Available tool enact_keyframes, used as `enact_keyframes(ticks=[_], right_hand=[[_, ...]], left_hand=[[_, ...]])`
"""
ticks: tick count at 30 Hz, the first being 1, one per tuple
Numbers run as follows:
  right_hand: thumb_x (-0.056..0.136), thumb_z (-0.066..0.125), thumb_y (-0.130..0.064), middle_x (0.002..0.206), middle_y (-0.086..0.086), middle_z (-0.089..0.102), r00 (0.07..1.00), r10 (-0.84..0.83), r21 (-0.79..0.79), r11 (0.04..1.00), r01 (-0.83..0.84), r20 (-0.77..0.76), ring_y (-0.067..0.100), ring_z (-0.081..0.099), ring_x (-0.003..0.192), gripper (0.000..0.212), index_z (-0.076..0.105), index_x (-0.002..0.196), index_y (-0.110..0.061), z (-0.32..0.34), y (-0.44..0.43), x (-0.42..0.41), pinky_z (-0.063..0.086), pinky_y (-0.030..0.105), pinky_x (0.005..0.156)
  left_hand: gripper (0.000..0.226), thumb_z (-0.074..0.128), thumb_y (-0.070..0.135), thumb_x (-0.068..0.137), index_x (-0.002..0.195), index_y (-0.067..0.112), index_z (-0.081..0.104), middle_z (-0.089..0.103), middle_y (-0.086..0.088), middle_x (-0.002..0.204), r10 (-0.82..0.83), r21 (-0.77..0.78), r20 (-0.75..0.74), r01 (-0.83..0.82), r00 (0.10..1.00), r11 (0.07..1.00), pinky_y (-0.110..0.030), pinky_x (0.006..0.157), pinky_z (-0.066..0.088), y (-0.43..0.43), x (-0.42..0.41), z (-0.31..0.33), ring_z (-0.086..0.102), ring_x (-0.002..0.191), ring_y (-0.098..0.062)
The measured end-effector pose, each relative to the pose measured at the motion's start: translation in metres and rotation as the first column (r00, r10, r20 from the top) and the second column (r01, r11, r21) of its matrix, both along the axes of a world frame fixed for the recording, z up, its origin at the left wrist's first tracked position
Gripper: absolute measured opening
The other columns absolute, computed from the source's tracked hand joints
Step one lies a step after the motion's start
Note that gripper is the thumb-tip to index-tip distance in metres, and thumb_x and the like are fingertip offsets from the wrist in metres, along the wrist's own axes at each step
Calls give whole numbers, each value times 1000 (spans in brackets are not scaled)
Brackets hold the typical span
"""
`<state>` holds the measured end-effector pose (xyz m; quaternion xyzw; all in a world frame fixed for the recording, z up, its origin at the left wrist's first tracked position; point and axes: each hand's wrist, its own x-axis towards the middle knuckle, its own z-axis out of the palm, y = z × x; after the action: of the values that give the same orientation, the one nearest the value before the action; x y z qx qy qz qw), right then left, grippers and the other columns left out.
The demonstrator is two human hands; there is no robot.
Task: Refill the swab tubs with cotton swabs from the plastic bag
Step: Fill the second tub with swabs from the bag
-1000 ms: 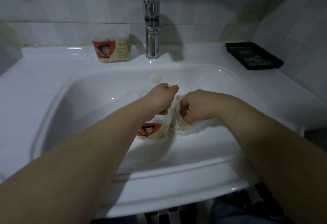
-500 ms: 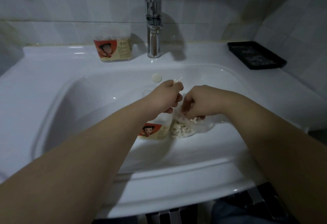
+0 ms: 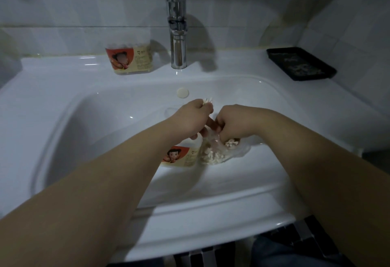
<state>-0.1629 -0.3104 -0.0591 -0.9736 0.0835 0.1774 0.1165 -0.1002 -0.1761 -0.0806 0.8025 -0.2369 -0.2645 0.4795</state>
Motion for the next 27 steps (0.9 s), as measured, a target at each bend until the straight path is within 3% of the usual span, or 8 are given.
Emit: enact_keyframes(ticks=[6, 10, 14, 17, 20, 24, 27], right_hand=[[84, 78, -33, 74, -7, 67, 1000, -24, 62, 998, 22, 19, 11, 64, 68, 17, 66, 72, -29, 0, -6, 1, 47, 26, 63], [85, 75, -20, 75, -4, 71, 993, -88, 119, 990, 78, 78, 11, 67, 66, 10, 71, 77, -24, 3, -9, -1, 50, 23, 59], [87, 71, -7, 77, 4, 75, 975, -183, 278, 950, 143, 123, 15, 76, 67, 11, 72, 77, -12, 8, -13, -3, 61, 28, 68], [86, 70, -6, 77, 7, 77, 962, -208, 309, 940, 146, 178, 14, 76, 67, 6, 73, 81, -8, 11, -15, -3, 63, 32, 74], [83, 69, -5, 72, 6, 76, 953, -226, 325, 934, 152, 203, 15, 76, 67, 7, 73, 79, -8, 14, -18, -4, 64, 39, 81], [81, 67, -5, 68, 7, 75, 958, -225, 349, 925, 152, 179, 16, 76, 68, 8, 73, 77, -9, 15, -18, -6, 63, 42, 84], [83, 65, -5, 65, 7, 74, 953, -236, 347, 924, 160, 191, 18, 76, 67, 13, 71, 72, -8, 14, -16, -6, 64, 38, 80]], left_hand=[[25, 33, 30, 106, 104, 13, 51, 77, -6, 76, -74, 153, 155, 51, 985, 987, -23, 47, 38, 3, 2, -3, 61, 55, -16], [27, 32, 28, 107, 107, 9, 51, 77, -7, 78, -86, 199, 177, 50, 980, 979, -17, 42, 38, 3, 1, -4, 63, 54, -12], [26, 32, 27, 108, 109, 8, 51, 77, -9, 81, -65, 194, 179, 30, 982, 981, -12, 36, 32, 4, 3, -4, 61, 52, -10], [23, 34, 25, 108, 111, 10, 51, 76, -6, 83, -62, 187, 170, 30, 984, 982, -12, 36, 33, 3, 3, -5, 61, 56, -12], [20, 36, 21, 108, 111, 10, 52, 70, -2, 85, -11, 98, 173, -6, 985, 995, -14, 41, 37, 2, 5, -5, 60, 52, -5], [18, 40, 25, 107, 100, 17, 55, 67, 1, 81, 100, -120, 246, -72, 964, 990, -30, 61, 44, -2, 6, -3, 58, 68, -18], [17, 42, 22, 107, 105, 12, 56, 65, -4, 79, 103, -236, 110, -74, 989, 969, -33, 59, 50, -3, 1, 2, 62, 67, -19]])
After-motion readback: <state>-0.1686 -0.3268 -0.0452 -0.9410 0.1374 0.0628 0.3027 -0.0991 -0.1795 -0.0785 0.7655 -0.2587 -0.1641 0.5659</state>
